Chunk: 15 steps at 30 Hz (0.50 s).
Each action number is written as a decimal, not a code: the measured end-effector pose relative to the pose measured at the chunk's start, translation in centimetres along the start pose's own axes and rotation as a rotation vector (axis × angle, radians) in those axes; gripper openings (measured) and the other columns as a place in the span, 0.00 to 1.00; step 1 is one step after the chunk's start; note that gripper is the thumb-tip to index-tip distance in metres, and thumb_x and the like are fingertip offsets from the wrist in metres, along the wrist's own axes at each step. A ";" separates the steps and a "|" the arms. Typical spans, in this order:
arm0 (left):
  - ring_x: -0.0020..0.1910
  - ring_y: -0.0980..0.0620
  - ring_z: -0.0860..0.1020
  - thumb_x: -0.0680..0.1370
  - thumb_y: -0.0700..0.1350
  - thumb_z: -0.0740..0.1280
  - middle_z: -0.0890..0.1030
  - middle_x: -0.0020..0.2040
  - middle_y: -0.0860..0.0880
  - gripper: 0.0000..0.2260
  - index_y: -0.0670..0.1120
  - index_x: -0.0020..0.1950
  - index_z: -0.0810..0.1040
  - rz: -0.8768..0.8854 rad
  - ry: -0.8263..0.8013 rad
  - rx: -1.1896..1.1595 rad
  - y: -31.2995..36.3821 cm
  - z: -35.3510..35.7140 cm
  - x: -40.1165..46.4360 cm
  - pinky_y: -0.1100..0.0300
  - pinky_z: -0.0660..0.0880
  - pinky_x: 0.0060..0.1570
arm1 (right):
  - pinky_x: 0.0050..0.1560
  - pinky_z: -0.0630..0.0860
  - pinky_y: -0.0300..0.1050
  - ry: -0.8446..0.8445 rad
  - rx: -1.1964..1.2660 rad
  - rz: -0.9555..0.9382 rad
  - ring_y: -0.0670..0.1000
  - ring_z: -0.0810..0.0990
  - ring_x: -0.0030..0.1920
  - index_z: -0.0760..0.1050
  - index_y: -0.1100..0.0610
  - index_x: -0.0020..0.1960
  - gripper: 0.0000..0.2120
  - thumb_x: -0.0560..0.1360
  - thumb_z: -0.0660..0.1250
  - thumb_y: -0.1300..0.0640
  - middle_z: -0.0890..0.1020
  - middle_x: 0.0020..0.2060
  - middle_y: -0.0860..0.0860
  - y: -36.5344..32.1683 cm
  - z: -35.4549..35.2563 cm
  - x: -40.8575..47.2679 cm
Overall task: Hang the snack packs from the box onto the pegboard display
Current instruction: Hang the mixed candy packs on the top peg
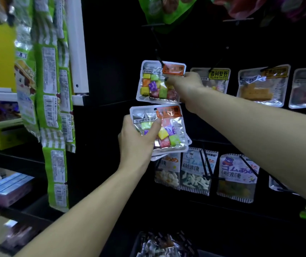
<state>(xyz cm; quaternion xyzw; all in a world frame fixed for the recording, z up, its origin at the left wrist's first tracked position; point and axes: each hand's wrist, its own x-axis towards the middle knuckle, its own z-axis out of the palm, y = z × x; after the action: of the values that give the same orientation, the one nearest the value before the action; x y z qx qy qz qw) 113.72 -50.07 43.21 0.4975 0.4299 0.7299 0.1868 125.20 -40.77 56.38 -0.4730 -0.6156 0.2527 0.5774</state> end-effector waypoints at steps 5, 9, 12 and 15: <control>0.48 0.56 0.85 0.78 0.53 0.76 0.84 0.51 0.55 0.11 0.54 0.55 0.77 0.022 -0.009 -0.002 0.5 -0.3 0.8 0.50 0.84 0.50 | 0.53 0.78 0.47 0.054 -0.204 0.019 0.57 0.83 0.53 0.79 0.57 0.52 0.11 0.80 0.70 0.49 0.84 0.54 0.57 1.4 0.4 2.5; 0.48 0.56 0.85 0.78 0.53 0.75 0.84 0.50 0.54 0.11 0.52 0.55 0.77 0.018 -0.011 -0.035 0.7 -0.6 1.3 0.51 0.85 0.49 | 0.58 0.80 0.51 0.081 -0.263 0.074 0.59 0.83 0.55 0.79 0.61 0.58 0.16 0.80 0.70 0.48 0.83 0.58 0.57 1.7 0.7 3.5; 0.47 0.58 0.85 0.78 0.53 0.75 0.85 0.50 0.54 0.11 0.52 0.55 0.78 0.023 0.000 -0.039 1.0 -0.6 1.6 0.54 0.85 0.49 | 0.41 0.80 0.47 0.054 -0.261 0.132 0.59 0.83 0.50 0.77 0.62 0.60 0.21 0.79 0.70 0.45 0.82 0.55 0.55 2.2 0.6 3.6; 0.48 0.58 0.85 0.79 0.54 0.74 0.85 0.51 0.55 0.11 0.52 0.57 0.78 0.020 -0.009 -0.026 1.3 -0.7 1.9 0.53 0.84 0.50 | 0.55 0.82 0.52 0.024 -0.229 0.185 0.60 0.83 0.57 0.70 0.64 0.70 0.35 0.72 0.77 0.44 0.82 0.61 0.58 3.8 0.2 3.1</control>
<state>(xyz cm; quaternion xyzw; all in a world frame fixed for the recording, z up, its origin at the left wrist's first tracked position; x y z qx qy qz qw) 112.53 -49.80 45.28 0.5026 0.4146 0.7351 0.1876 126.49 -36.41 54.59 -0.5936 -0.5871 0.2274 0.5011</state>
